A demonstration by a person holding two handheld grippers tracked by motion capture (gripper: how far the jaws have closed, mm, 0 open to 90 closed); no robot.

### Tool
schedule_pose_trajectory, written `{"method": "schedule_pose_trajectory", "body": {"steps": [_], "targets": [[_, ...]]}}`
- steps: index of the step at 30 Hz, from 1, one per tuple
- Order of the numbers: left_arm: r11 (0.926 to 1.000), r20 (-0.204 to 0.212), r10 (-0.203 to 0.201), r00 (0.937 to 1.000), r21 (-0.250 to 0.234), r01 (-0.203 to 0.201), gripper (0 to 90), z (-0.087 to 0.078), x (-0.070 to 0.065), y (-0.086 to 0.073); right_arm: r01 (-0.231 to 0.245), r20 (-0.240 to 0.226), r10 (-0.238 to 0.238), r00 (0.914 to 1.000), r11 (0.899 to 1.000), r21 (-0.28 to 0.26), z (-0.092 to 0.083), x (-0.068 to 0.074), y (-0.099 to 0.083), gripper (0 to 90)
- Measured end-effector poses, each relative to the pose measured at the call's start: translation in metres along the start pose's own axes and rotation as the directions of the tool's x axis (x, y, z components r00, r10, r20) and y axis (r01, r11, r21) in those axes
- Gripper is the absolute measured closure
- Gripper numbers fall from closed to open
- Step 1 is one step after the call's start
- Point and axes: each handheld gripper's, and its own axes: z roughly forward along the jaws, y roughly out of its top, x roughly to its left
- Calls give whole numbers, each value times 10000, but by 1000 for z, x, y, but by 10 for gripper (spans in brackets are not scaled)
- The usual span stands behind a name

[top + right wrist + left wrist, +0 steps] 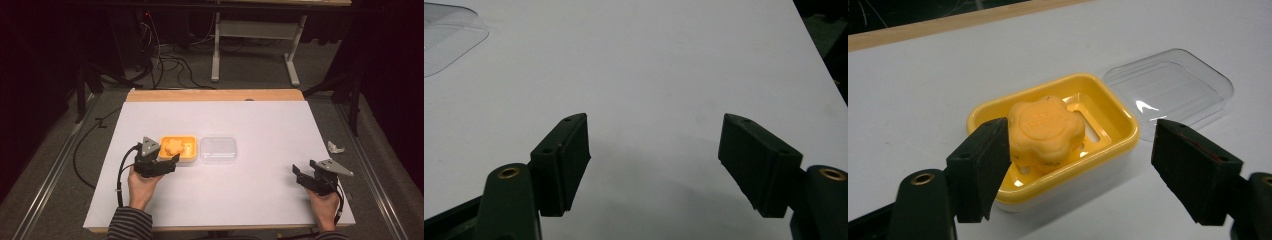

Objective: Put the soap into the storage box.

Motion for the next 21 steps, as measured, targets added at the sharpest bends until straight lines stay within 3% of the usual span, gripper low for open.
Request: {"method": "schedule_pose_trajectory", "body": {"steps": [21], "targets": [[9979, 214, -510, 9985, -394, 518, 240, -15, -1, -17, 78, -21, -78, 10000, 10000, 44, 1, 0, 0, 288]]}}
